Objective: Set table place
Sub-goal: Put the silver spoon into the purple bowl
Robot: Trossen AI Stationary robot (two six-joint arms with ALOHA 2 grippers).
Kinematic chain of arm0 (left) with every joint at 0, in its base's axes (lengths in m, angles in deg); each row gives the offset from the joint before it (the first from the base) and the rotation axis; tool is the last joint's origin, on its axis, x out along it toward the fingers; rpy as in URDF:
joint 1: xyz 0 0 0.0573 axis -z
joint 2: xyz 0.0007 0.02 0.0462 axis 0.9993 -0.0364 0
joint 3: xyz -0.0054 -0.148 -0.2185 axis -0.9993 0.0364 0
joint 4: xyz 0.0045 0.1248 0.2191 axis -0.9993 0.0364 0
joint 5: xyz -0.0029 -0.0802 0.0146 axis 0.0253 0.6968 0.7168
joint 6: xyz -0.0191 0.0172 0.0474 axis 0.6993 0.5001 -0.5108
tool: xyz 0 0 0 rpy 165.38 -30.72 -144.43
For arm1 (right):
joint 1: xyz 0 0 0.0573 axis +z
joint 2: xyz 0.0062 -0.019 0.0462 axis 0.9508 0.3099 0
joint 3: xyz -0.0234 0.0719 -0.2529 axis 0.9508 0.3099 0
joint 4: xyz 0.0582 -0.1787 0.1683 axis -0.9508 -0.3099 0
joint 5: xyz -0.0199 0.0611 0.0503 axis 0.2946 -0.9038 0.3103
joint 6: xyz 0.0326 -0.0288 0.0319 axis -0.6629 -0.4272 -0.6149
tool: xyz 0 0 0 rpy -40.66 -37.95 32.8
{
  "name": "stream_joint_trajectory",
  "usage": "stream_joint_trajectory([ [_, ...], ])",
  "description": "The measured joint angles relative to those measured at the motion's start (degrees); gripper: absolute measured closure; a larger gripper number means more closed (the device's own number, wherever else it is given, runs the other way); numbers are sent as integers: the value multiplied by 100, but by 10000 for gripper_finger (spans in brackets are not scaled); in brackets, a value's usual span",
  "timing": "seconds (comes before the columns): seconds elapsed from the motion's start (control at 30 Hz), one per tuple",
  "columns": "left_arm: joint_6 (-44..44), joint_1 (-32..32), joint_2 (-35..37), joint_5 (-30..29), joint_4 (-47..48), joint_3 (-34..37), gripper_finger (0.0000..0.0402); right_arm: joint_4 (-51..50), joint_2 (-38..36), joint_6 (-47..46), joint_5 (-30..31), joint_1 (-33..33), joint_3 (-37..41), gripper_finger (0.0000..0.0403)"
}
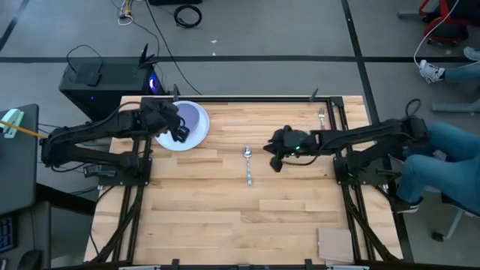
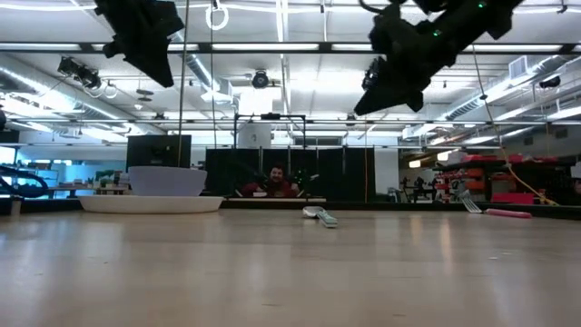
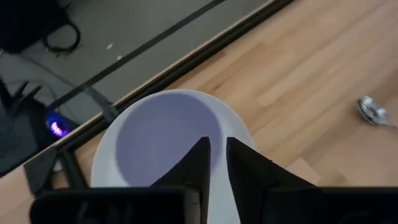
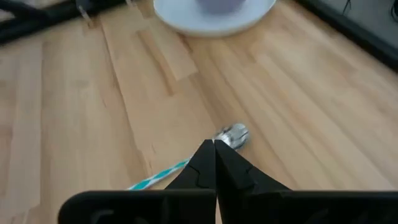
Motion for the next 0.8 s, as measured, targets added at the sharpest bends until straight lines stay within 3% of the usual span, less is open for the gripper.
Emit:
stream_joint_trajectory([
  [0.2, -46, 709, -1, -176, -585, 393, 347, -882, 836, -720, 449, 343, -787, 403],
  [0.33, -58, 1143, -1, -175, -1017, 623, 345, -1308, 1259, -1157, 361, 456, -1098, 402],
  [0.8, -31, 2133, -3, -404, -1246, 654, 353, -840, 2131, -1732, -189, 429, -1274, 335],
])
